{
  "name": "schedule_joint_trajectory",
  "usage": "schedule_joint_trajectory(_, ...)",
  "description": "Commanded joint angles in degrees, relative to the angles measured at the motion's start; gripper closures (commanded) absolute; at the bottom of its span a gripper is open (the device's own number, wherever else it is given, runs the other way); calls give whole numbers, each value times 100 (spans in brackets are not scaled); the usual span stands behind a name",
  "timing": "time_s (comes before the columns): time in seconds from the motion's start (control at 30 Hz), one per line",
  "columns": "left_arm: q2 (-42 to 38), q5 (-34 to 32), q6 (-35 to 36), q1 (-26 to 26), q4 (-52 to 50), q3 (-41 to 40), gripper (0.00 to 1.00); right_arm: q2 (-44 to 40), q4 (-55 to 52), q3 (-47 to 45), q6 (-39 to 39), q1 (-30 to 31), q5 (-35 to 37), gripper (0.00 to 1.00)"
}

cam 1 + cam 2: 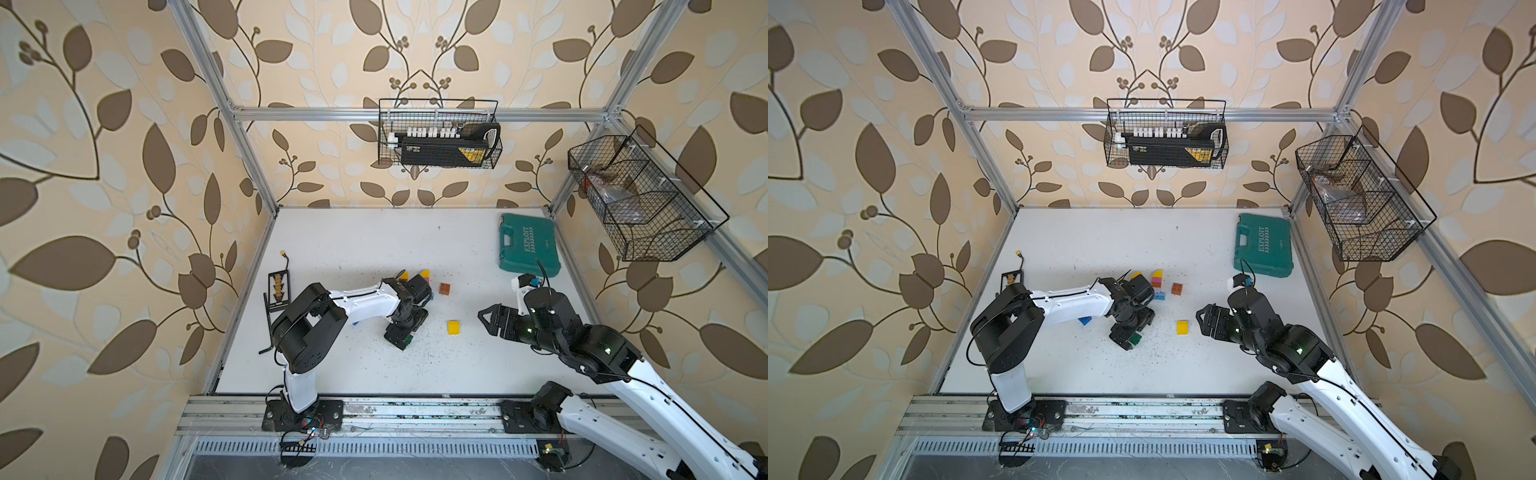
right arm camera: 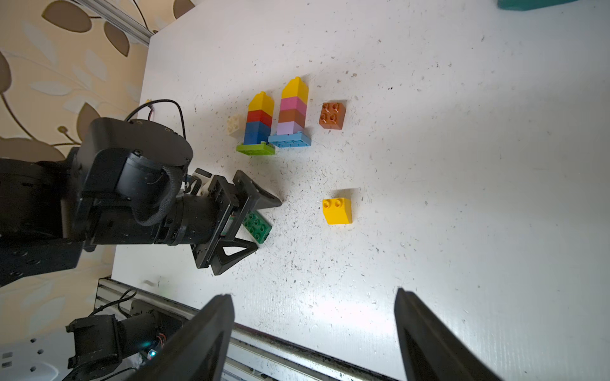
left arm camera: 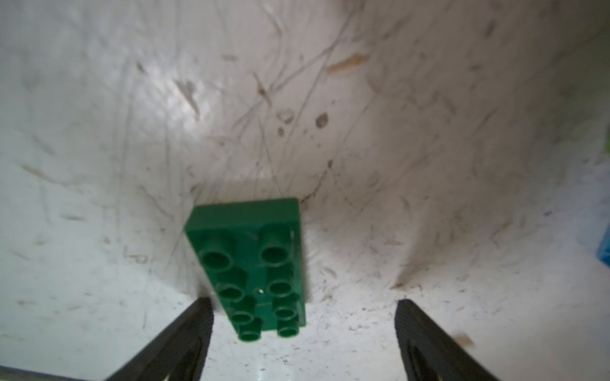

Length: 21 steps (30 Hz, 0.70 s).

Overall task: Assemble the number 1 with lego
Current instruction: Move the lego brick at the center of the board.

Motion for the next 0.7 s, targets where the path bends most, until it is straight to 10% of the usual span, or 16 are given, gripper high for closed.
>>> schedule_joint_trajectory(0.0, 159, -37, -58, -58, 160, 109, 4, 9, -160, 51, 12, -23, 10, 20)
schedule_joint_trajectory(0.67, 208, -634, 1032, 1, -575, 1093, 9, -156, -447, 38, -49, -21, 57, 20)
